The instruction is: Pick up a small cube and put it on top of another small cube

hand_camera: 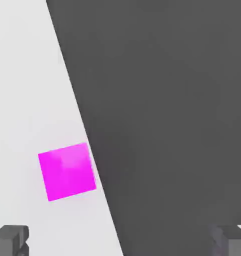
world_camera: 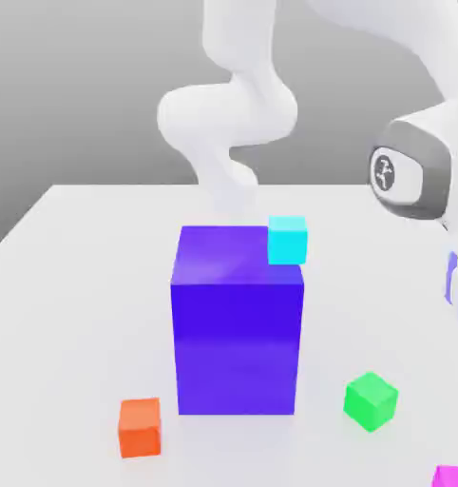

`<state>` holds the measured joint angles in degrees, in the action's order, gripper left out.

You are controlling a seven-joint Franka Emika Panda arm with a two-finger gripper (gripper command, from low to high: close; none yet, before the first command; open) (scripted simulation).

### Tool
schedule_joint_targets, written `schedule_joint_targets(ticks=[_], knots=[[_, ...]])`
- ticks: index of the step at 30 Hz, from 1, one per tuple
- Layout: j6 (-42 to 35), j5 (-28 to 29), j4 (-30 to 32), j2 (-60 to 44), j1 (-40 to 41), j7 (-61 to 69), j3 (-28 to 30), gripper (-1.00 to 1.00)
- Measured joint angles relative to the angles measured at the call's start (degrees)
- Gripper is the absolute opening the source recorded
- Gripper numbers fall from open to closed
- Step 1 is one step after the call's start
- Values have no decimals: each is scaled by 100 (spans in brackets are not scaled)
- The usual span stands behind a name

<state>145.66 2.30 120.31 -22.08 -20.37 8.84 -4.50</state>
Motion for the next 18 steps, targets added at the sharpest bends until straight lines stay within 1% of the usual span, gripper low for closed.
schedule_joint_targets(ticks=[2,6,7,13,18], knots=[[105,153,-74,-417,-75,207,-50,0],[650,304,-261,-1250,-168,234,11,0],[727,315,-285,-1355,-180,230,24,-100],[754,318,-298,-1407,-185,231,30,-100],[187,223,-85,-627,-124,305,-55,-100]])
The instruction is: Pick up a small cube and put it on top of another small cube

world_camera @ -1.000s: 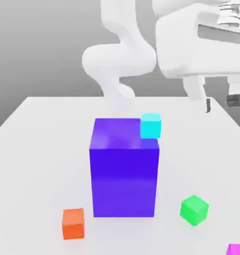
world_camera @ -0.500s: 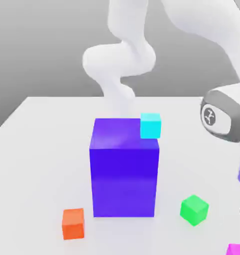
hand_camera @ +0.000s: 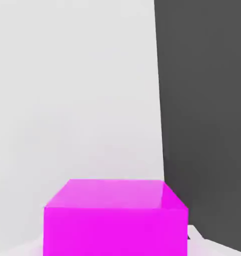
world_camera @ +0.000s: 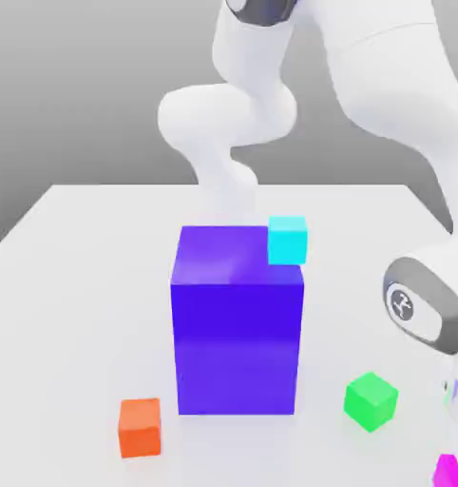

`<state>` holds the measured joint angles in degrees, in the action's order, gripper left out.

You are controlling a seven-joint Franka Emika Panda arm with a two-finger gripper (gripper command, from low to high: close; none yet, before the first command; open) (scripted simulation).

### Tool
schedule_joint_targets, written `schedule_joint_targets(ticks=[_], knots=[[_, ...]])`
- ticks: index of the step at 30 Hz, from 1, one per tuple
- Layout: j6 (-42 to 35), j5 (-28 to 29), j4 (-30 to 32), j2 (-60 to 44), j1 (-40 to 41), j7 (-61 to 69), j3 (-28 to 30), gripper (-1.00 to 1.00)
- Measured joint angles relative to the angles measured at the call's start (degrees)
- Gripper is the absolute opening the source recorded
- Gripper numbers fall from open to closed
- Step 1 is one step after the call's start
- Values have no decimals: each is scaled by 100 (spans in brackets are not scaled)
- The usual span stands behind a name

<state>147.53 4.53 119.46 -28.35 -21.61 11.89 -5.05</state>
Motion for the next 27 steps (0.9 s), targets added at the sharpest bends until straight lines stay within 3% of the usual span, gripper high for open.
schedule_joint_targets(ticks=[8,15,20,21,27], knots=[[127,100,1563,1457,8,167,-17,-100],[356,-356,3014,2678,21,736,-135,-100],[1167,-227,3157,2005,4,677,-84,-100],[1351,-159,3150,1811,-23,627,-41,100],[1449,-130,3147,1713,-32,607,-24,100]])
